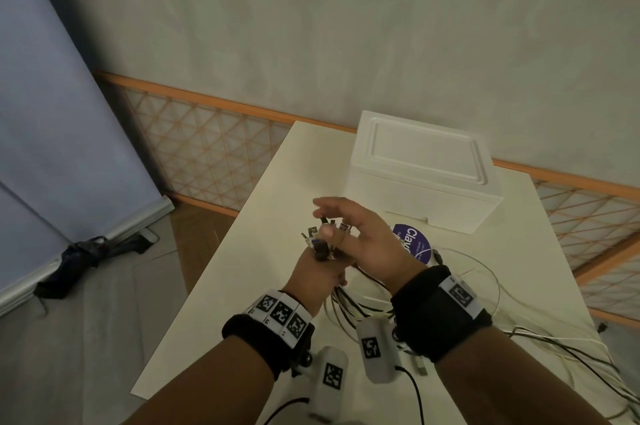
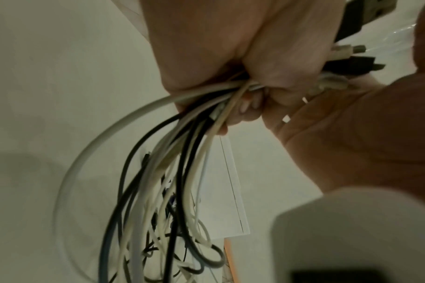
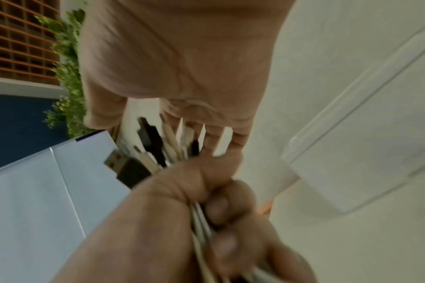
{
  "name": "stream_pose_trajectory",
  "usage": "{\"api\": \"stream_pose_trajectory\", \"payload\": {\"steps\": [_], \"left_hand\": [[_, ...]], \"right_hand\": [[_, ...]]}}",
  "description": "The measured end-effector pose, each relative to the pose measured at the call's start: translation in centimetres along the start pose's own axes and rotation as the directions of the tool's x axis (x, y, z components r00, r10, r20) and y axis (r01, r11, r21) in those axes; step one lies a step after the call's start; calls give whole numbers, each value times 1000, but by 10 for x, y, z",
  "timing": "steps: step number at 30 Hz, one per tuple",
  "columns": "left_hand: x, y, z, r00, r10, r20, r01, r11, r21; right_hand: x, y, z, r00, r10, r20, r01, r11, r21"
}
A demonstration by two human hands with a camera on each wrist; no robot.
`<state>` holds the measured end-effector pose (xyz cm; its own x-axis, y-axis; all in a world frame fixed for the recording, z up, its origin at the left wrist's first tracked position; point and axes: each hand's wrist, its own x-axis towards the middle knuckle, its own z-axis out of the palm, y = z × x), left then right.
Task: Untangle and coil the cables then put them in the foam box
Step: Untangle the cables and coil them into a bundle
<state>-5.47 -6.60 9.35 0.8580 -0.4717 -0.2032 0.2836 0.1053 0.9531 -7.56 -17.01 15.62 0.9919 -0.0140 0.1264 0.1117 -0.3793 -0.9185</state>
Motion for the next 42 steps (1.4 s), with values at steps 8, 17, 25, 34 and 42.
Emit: {"api": "stream_pose_trajectory", "payload": {"steps": [8,17,25,34,42], "left_hand": [[1,3,0,1000,10,29,-12,996,88],[-3,7,-4,998,44,40,-46,997,55],[-3,15,-2,995,87,57,-94,987,130],[-1,21,-6,984,-66,165,21,965,260],[-8,26,-8,997,63,54,-74,972,225]], "right_hand": [[16,-27,-15,996,84,-6,-78,893,-444],[11,-21,-7,983,118,-140,-166,900,-404],[5,-7,-6,989,9,-146,-34,984,-174],[15,-6,7,969,-123,212,218,827,-519],[15,4,10,969,-203,140,241,892,-382]]}}
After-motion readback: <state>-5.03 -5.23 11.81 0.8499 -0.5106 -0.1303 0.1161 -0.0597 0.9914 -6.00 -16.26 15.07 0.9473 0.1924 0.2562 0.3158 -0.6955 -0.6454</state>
